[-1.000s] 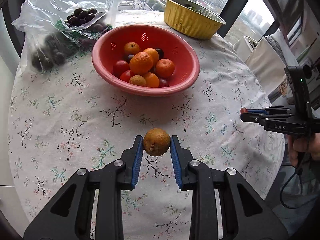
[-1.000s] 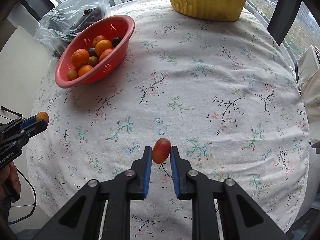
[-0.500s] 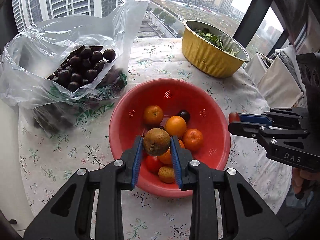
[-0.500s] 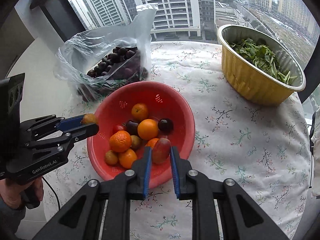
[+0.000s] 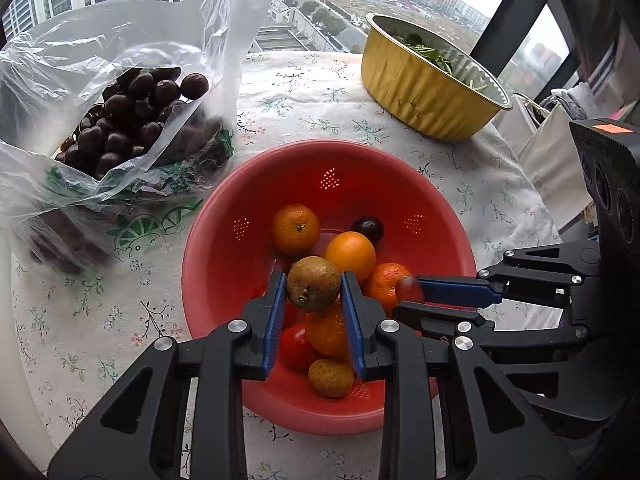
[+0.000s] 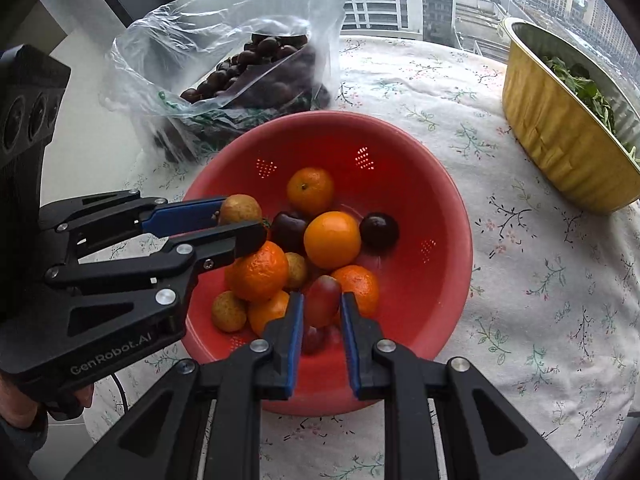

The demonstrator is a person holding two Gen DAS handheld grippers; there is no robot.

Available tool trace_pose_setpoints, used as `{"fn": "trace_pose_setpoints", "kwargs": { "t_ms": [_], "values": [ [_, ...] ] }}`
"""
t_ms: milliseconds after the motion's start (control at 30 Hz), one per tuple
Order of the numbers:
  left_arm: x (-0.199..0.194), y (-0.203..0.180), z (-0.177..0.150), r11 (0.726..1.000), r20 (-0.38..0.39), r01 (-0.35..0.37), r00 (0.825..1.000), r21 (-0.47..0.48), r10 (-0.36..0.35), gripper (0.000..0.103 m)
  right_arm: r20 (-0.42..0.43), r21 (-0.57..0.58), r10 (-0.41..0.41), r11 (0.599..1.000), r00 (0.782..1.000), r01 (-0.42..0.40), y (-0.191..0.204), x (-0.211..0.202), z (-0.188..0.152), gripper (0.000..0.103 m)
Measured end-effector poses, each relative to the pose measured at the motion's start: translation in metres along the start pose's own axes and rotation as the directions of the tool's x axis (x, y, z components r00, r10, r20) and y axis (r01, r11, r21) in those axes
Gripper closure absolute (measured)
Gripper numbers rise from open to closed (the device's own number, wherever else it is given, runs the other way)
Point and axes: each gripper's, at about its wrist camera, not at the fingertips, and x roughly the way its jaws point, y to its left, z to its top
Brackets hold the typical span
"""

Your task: Organize fruits

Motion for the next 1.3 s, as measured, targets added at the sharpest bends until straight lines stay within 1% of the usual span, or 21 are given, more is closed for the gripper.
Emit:
{"fn": "trace_pose_setpoints", "kwargs": {
  "t_ms": [200,267,333,367,400,533,567,600,633,667,733,800,833,967,1033,1100,1167,1200,1233,1267,1300],
  "values": [
    [0.004,0.002,0.003,1.0,-0.012,-0.011,1.0,-0.009,0.011,0.077,-0.023,-0.011,0.007,1.0,1.0,-0.007,0.005,0.01,0.002,0.082],
    [0.005,0.003,0.003,1.0,-0.013,-0.016,1.0,-0.014,0.016,0.073,-0.026,-0.013,0.007,1.0,1.0,-0.008,0.005,0.012,0.002,0.082],
    [0.004,0.004,0.003,0.999,-0.012,-0.025,1.0,-0.021,0.024,0.062,-0.026,-0.012,0.007,1.0,1.0,-0.007,0.006,0.013,0.002,0.082],
    [0.003,0.005,0.002,0.999,-0.009,-0.025,1.0,-0.027,0.024,0.053,-0.026,-0.011,0.006,1.0,1.0,-0.007,0.006,0.013,0.002,0.082],
    [0.001,0.006,0.002,0.999,-0.007,-0.022,1.0,-0.032,0.022,0.05,-0.026,-0.01,0.004,1.0,1.0,-0.004,0.006,0.013,0.002,0.081],
    [-0.006,0.005,-0.001,0.999,-0.003,-0.033,0.999,-0.03,0.033,0.046,-0.022,-0.006,-0.001,1.0,1.0,0.001,0.006,0.01,0.0,0.08],
    [-0.01,0.004,-0.001,0.999,0.006,-0.037,0.999,-0.032,0.038,0.038,-0.018,-0.005,-0.002,1.0,1.0,0.002,0.005,0.009,0.0,0.078],
    [-0.015,0.004,-0.003,0.998,0.019,-0.042,0.999,-0.036,0.043,0.031,-0.013,-0.002,-0.002,1.0,1.0,0.002,0.005,0.007,-0.001,0.069],
    [-0.02,0.004,-0.004,0.998,0.03,-0.049,0.998,-0.04,0.05,0.028,-0.006,0.002,-0.004,1.0,1.0,0.004,0.005,0.003,-0.003,0.063],
    [-0.026,0.004,-0.005,0.997,0.041,-0.057,0.997,-0.044,0.059,0.024,0.004,0.008,-0.004,1.0,1.0,0.004,0.004,-0.001,-0.004,0.061],
    [-0.038,0.003,-0.009,0.997,0.063,-0.061,0.996,-0.051,0.064,0.02,0.021,0.014,-0.006,1.0,1.0,0.006,0.004,-0.009,-0.007,0.059],
    [-0.05,0.0,-0.014,0.996,0.085,-0.076,0.993,-0.05,0.08,0.004,0.032,0.027,-0.018,0.999,0.999,0.018,0.003,-0.017,-0.012,0.053],
    [-0.057,-0.002,-0.018,0.996,0.102,-0.082,0.991,-0.045,0.086,0.0,0.04,0.037,-0.022,0.999,0.999,0.02,0.003,-0.022,-0.015,0.051],
    [-0.082,-0.013,-0.037,0.994,0.144,-0.107,0.984,-0.021,0.108,0.0,0.073,0.061,-0.037,0.998,0.997,0.033,0.005,-0.043,-0.034,0.047],
    [-0.093,-0.02,-0.05,0.994,0.152,-0.108,0.983,-0.011,0.108,0.0,0.09,0.073,-0.053,0.996,0.995,0.046,0.008,-0.052,-0.046,0.041],
    [-0.108,-0.028,-0.064,0.994,0.174,-0.108,0.979,0.0,0.107,0.0,0.105,0.088,-0.066,0.994,0.992,0.057,0.01,-0.062,-0.06,0.04],
    [-0.128,-0.039,-0.077,0.989,0.214,-0.147,0.967,0.021,0.139,0.0,0.122,0.105,-0.077,0.992,0.99,0.065,0.012,-0.072,-0.075,0.04],
    [-0.141,-0.045,-0.083,0.984,0.245,-0.177,0.955,0.028,0.165,0.0,0.135,0.112,-0.085,0.991,0.987,0.07,0.013,-0.078,-0.081,0.04],
    [-0.155,-0.052,-0.089,0.979,0.283,-0.204,0.94,0.024,0.189,0.0,0.151,0.118,-0.094,0.99,0.984,0.077,0.014,-0.085,-0.087,0.04],
    [-0.172,-0.058,-0.095,0.974,0.332,-0.225,0.92,0.012,0.208,0.0,0.172,0.123,-0.106,0.989,0.979,0.086,0.016,-0.093,-0.093,0.04],
    [-0.192,-0.064,-0.101,0.969,0.386,-0.246,0.894,-0.006,0.229,0.0,0.197,0.127,-0.118,0.987,0.973,0.094,0.019,-0.101,-0.098,0.04]
  ]
}}
